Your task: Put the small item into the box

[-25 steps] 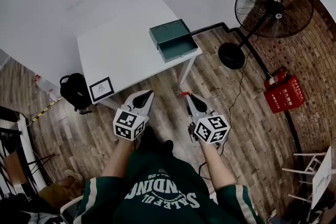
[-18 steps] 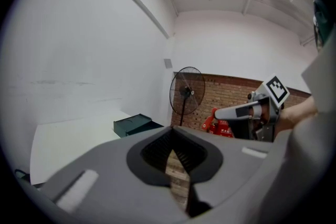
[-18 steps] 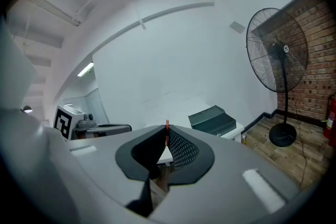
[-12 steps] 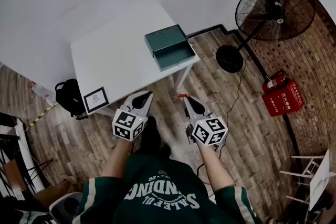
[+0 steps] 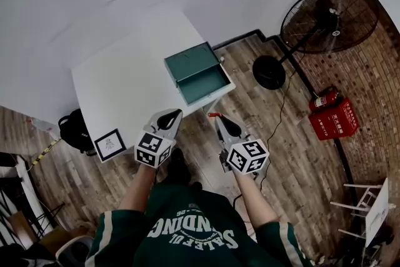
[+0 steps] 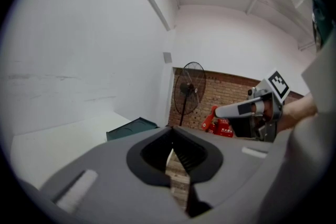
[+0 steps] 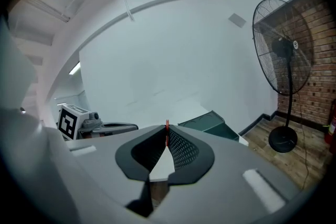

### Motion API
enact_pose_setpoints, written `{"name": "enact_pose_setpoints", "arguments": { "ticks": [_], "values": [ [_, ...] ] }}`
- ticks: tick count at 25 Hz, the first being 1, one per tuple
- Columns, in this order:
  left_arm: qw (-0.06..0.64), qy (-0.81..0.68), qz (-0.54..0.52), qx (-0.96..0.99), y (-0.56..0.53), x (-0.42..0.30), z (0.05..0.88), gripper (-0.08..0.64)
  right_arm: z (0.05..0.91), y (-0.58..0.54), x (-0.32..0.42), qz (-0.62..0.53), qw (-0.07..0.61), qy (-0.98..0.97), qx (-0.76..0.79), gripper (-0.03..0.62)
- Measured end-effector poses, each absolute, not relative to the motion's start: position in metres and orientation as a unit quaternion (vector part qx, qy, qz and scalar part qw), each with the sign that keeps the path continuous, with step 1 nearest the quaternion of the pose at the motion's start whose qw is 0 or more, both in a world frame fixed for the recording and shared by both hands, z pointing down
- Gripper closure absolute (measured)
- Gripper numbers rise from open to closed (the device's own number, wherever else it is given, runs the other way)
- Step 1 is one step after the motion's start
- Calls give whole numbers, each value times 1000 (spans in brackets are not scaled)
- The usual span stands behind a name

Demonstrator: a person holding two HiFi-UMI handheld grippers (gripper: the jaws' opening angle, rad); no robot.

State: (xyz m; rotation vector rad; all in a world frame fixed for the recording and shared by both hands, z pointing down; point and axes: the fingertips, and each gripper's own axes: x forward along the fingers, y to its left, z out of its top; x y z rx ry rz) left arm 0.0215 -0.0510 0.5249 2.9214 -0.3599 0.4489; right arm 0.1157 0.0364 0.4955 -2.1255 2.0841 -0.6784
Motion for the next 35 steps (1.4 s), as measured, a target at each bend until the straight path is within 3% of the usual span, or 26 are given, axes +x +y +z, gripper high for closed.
{"name": "enact_pose_setpoints", "arguments": {
  "ticks": [19,35],
  "values": [
    [84,-96,160,979,-163,62,534,508,504,-96,155,-227,26,680,-697,577],
    [114,-220,156,956,-213,97,538,508,520,-175,193,-238,-20,768,-594,577]
  ]
}}
